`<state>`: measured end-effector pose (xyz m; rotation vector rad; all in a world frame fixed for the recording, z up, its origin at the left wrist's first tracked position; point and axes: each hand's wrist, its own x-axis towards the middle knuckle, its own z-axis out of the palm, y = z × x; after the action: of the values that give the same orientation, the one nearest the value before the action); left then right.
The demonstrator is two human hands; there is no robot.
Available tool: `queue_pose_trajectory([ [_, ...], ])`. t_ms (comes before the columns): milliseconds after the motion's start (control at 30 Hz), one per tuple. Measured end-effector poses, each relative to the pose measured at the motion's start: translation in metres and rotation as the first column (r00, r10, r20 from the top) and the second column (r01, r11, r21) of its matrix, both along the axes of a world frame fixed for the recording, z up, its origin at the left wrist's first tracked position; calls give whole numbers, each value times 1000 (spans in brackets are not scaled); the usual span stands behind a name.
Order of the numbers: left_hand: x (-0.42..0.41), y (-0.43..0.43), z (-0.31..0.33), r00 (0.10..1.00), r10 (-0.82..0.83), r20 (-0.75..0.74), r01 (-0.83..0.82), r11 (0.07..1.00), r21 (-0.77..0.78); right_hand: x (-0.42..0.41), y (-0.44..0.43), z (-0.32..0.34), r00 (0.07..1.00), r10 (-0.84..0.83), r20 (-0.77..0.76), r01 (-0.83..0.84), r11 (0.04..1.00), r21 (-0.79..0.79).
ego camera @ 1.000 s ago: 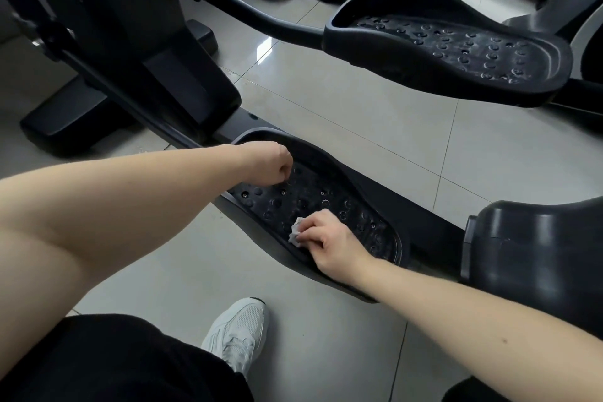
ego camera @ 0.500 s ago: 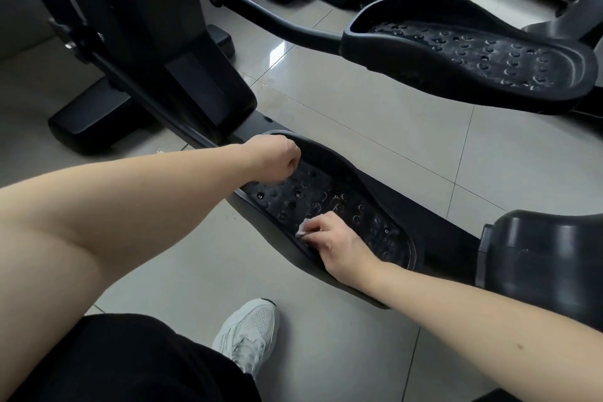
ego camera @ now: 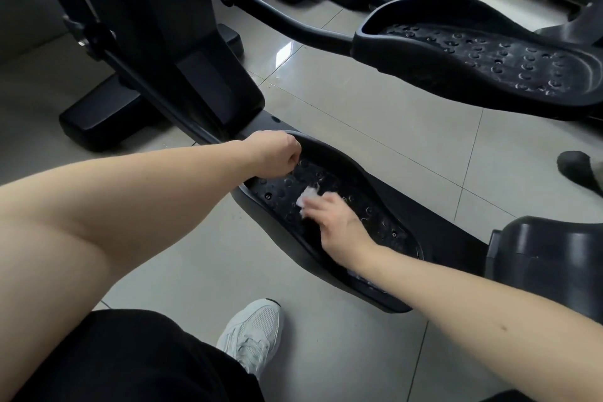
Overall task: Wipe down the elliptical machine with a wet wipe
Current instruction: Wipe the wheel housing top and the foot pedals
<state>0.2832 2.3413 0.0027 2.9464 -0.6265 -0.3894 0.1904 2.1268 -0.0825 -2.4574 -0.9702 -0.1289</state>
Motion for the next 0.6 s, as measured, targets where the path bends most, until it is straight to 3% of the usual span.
queue_pose_trajectory([
  [133,1,4,1,1000,-9,-2,9,1000,2,-20,-11,7,971,226,-74,-224,974,36],
  [267,1,10,0,1000,10,9,-10,1000,-12,0,-8,10,956,294,7,-294,955,43],
  [367,1,13,1,1000,26,16,-26,1000,-16,39,-2,9,996,58,66,-62,996,61],
  [467,1,18,0,999,38,24,-37,999,-24,60,10,9,974,-220,50,216,974,68],
  [600,1,25,-3,998,61,30,-60,997,-43,43,31,7,983,-150,108,140,986,96],
])
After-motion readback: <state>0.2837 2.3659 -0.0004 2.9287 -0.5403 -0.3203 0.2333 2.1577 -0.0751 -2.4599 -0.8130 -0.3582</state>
